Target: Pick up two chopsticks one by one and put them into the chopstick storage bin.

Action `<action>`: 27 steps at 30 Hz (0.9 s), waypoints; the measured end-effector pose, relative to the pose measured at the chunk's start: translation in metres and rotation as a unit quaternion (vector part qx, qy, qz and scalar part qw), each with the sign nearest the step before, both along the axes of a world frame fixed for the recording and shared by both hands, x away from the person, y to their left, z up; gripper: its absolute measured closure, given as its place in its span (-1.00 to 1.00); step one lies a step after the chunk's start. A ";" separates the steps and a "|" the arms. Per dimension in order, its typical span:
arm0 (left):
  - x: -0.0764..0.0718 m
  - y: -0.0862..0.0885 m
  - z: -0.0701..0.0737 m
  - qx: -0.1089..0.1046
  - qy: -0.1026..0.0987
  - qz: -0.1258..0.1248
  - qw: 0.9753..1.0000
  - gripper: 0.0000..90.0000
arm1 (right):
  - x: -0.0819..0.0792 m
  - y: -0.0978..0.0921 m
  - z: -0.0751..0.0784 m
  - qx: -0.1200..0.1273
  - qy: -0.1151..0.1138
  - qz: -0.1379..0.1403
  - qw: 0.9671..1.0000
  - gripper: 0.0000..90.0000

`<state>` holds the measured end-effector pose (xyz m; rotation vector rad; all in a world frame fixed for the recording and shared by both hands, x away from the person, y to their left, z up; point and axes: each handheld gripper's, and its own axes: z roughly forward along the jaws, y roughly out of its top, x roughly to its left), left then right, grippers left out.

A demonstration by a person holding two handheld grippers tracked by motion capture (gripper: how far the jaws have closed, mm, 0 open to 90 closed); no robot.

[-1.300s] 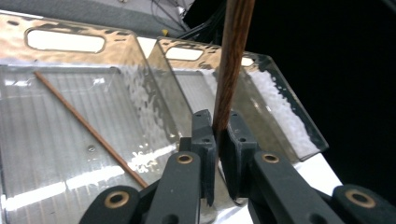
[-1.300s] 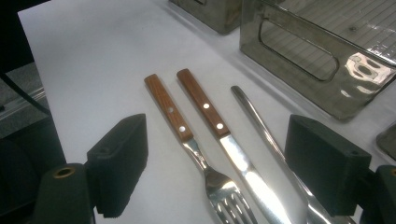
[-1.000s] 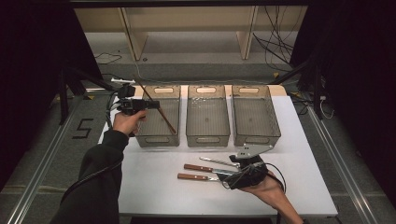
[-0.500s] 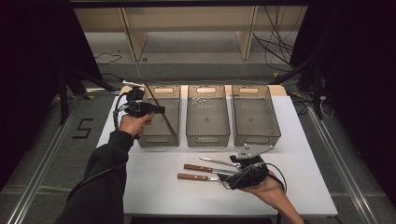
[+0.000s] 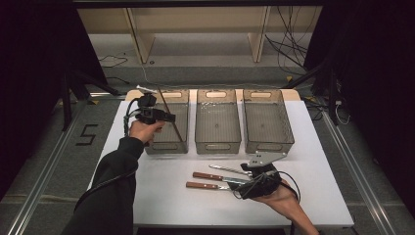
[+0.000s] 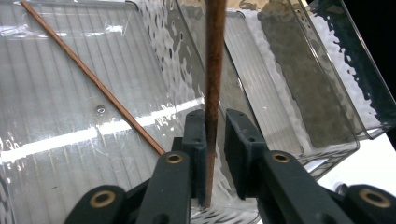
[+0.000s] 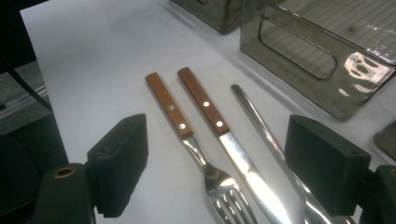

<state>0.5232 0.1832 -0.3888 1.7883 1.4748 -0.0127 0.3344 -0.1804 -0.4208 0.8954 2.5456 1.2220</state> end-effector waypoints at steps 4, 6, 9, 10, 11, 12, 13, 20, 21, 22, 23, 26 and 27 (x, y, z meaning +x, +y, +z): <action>0.002 0.000 -0.001 0.015 0.003 0.003 1.000 0.46 | 0.000 -0.001 0.000 0.001 0.001 -0.001 1.000 -0.50; 0.002 -0.001 -0.001 0.017 0.005 0.004 1.000 0.29 | 0.000 -0.001 0.000 0.001 0.002 -0.001 1.000 -0.50; 0.003 -0.002 -0.002 0.028 0.010 0.006 1.000 0.06 | 0.000 0.000 0.000 0.001 0.002 0.000 1.000 -0.50; 0.004 -0.003 -0.003 0.033 0.010 0.007 0.999 -0.04 | 0.000 0.000 0.000 0.000 0.000 0.001 1.000 -0.50; 0.004 -0.003 -0.003 0.034 0.012 0.008 0.999 -0.15 | 0.000 0.000 0.000 0.000 0.000 0.001 1.000 -0.49; 0.005 -0.003 -0.003 0.035 0.012 0.009 0.999 -0.22 | 0.000 0.000 0.000 0.000 0.002 0.001 1.000 -0.49; 0.005 -0.003 -0.003 0.038 0.013 0.010 0.999 -0.28 | 0.000 0.000 0.000 0.000 0.001 0.001 1.000 -0.49; 0.005 -0.005 -0.002 0.050 0.018 0.007 0.999 -0.53 | 0.000 0.000 0.000 0.001 0.002 0.002 1.000 -0.49; 0.003 -0.006 -0.001 0.049 0.017 0.008 0.999 -0.53 | 0.000 0.000 0.000 0.001 0.002 0.002 1.000 -0.49; 0.002 -0.006 0.000 0.046 0.014 0.006 0.999 -0.53 | 0.000 0.000 0.000 0.001 0.002 0.002 1.000 -0.49; 0.000 -0.006 0.001 0.042 0.009 0.005 0.999 -0.54 | 0.000 0.000 0.000 0.001 0.002 0.002 1.000 -0.49; -0.008 -0.007 0.008 0.028 -0.010 0.000 1.000 -0.54 | 0.000 -0.001 0.000 0.002 0.003 0.000 1.000 -0.49; -0.012 -0.007 0.011 0.019 -0.020 -0.004 1.000 -0.55 | 0.000 -0.001 0.000 0.002 0.003 0.000 1.000 -0.49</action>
